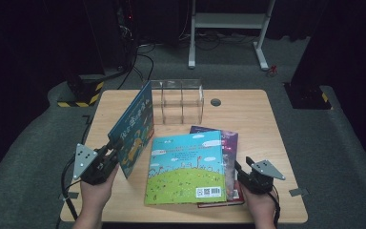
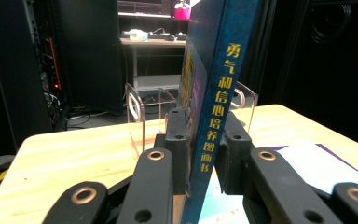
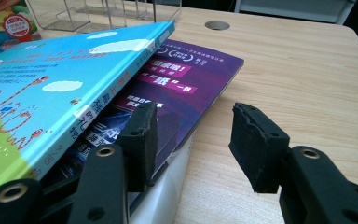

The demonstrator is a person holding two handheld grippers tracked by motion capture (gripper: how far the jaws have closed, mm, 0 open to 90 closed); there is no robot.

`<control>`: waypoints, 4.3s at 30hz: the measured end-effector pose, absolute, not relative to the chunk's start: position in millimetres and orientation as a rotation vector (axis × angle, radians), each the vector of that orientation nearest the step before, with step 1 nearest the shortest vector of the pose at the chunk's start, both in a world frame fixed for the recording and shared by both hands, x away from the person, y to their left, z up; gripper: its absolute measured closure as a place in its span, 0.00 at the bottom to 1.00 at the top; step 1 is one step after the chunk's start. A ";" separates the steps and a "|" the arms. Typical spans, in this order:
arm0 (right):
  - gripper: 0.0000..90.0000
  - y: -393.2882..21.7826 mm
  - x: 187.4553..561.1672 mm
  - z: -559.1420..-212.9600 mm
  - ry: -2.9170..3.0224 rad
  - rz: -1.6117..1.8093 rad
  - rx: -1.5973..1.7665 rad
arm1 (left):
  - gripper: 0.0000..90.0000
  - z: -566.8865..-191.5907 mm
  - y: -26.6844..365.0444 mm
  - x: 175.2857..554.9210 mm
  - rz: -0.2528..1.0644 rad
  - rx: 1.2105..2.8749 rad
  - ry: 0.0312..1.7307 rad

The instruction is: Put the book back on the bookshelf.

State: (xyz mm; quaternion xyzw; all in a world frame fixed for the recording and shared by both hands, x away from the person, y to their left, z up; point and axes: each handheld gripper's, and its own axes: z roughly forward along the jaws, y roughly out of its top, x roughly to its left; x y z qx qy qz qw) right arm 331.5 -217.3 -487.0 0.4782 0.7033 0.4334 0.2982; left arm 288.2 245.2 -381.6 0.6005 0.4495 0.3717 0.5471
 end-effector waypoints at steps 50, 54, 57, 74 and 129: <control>0.58 -211.7 330.8 -491.3 1.907 1.143 1.272 | 0.85 -381.2 268.8 299.9 0.853 1.459 1.058; 0.58 -211.6 331.3 -491.9 1.910 1.139 1.271 | 0.84 -378.9 269.7 300.6 0.849 1.440 1.054; 0.58 -211.4 331.3 -492.1 1.912 1.139 1.270 | 0.82 -377.0 271.6 301.1 0.831 1.421 1.048; 0.57 -212.4 330.9 -493.6 1.914 1.139 1.280 | 0.85 -372.6 268.1 300.1 0.852 1.405 1.043; 0.58 -220.2 330.1 -493.4 1.896 1.180 1.315 | 0.93 -318.0 248.0 351.9 0.865 1.466 1.048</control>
